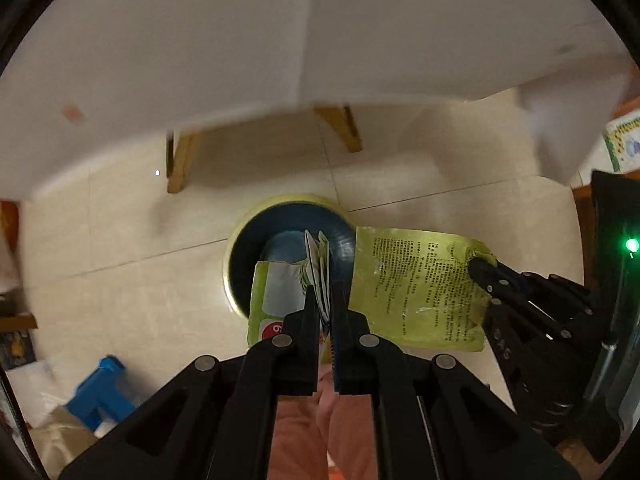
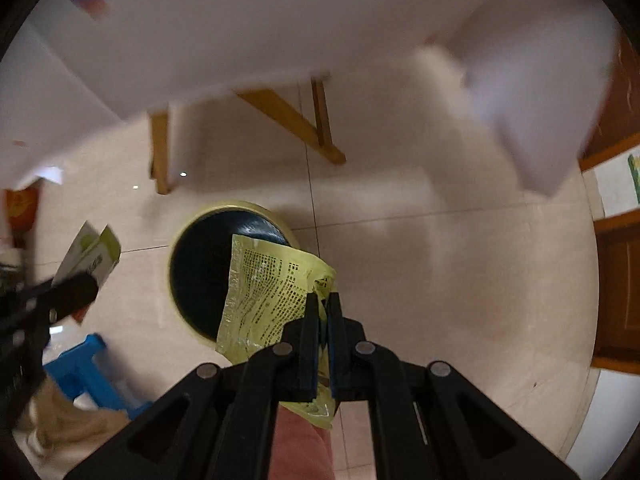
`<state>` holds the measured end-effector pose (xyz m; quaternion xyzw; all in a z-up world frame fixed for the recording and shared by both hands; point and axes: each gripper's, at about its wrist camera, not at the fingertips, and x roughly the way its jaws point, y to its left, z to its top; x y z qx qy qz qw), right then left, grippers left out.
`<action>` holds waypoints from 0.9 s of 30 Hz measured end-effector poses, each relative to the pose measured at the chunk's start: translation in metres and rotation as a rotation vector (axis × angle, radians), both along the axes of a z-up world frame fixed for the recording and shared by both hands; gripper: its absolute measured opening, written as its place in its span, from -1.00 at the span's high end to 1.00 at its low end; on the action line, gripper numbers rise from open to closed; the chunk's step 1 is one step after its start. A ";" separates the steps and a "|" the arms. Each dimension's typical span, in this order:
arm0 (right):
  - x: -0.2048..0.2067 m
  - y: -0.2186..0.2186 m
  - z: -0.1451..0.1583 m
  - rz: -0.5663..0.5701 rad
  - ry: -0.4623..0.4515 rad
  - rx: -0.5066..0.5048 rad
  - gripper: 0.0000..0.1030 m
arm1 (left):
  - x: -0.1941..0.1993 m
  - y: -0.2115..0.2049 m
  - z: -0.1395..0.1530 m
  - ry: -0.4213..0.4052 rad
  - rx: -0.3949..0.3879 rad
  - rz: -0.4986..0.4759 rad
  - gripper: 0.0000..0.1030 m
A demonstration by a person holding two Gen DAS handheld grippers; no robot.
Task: Collect trash
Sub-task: 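Carry the bag over the trash bin and open the right gripper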
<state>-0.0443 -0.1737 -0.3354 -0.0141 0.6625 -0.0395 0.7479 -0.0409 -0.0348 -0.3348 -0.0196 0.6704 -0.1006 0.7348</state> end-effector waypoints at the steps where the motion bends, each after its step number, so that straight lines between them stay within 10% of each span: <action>1: 0.003 0.003 -0.015 -0.009 0.005 -0.008 0.93 | 0.001 0.002 -0.022 0.006 -0.004 0.015 0.95; 13: 0.029 0.024 -0.169 -0.044 0.074 -0.062 0.92 | 0.018 -0.009 -0.188 0.051 -0.022 0.043 0.95; 27: 0.030 0.017 -0.181 -0.072 0.050 0.031 0.78 | 0.020 -0.010 -0.209 0.106 -0.057 0.058 0.53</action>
